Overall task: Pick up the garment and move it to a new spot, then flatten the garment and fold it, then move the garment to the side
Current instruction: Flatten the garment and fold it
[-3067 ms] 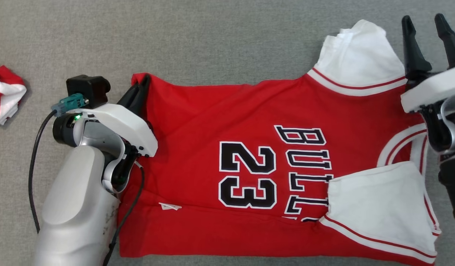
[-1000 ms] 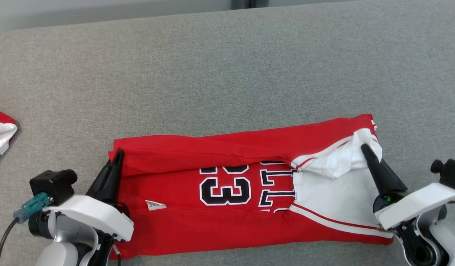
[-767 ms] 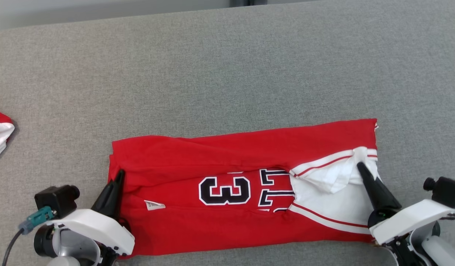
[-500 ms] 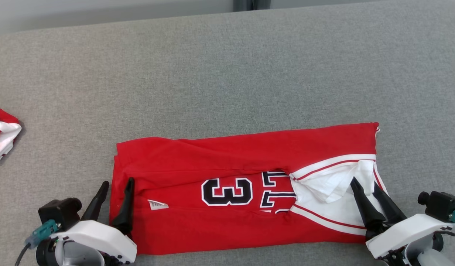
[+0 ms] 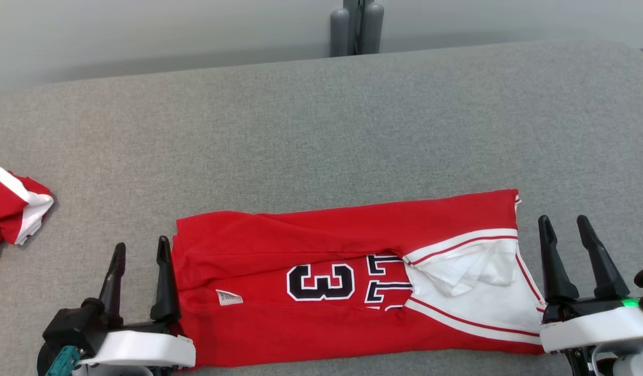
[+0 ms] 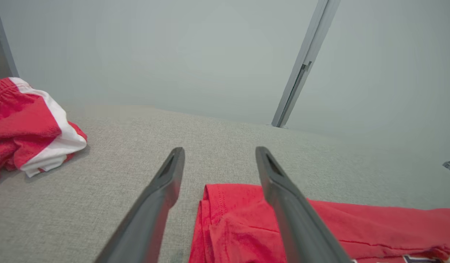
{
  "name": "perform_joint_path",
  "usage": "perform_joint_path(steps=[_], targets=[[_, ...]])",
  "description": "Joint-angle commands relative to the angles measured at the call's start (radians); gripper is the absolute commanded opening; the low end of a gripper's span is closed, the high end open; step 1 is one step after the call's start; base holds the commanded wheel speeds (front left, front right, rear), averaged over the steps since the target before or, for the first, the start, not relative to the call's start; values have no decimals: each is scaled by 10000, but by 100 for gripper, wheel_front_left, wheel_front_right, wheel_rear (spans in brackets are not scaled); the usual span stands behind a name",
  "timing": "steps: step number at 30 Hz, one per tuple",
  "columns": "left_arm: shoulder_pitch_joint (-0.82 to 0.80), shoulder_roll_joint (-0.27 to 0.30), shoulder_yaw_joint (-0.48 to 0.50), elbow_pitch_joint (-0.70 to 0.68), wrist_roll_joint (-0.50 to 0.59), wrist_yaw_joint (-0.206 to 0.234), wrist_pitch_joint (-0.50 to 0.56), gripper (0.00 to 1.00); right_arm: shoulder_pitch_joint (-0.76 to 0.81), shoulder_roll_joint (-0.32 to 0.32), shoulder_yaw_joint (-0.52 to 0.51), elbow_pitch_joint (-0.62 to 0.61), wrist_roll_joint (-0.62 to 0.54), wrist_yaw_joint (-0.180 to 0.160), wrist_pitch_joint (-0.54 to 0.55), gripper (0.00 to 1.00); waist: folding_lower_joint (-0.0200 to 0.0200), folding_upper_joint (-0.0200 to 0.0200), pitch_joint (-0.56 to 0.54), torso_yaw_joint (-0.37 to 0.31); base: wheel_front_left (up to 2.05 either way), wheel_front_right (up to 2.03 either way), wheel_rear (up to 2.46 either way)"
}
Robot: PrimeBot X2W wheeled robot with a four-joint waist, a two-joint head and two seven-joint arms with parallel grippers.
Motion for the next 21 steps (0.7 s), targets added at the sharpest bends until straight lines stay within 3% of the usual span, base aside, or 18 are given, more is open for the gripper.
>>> perform_joint_path(steps=[1,9,21], targets=[[-118,17,90,-108,273,123,-89,100,164,127,-234,-130,-419,4,-49,100,0,0,-156,2,0,0,0],[377,113,112,-187,1301,330,-175,100,580,674,-738,-490,-2184,4,76,100,0,0,-783,61,0,0,0],[995,270,-218,77,1869,380,-176,100,1138,892,-927,-589,-2991,4,470,100,0,0,-1109,97,0,0,0]])
